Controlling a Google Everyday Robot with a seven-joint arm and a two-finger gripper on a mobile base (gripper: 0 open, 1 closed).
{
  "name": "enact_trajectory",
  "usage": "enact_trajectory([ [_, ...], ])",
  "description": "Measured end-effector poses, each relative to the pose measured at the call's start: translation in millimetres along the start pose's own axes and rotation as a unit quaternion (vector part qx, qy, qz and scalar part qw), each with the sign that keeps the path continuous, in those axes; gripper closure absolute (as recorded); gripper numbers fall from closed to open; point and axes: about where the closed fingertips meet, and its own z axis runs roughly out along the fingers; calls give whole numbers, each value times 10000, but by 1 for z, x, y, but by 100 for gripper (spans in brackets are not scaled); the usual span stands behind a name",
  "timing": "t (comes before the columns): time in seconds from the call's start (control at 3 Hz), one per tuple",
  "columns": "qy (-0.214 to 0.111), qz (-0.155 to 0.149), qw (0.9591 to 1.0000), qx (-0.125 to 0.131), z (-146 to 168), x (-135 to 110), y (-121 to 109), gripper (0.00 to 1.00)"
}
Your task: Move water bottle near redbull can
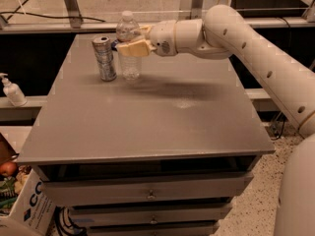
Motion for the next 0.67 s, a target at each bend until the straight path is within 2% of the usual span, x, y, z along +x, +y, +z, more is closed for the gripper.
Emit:
enact_trajectory([
  [0.67,123,102,9993,-323,22,8,9,100],
])
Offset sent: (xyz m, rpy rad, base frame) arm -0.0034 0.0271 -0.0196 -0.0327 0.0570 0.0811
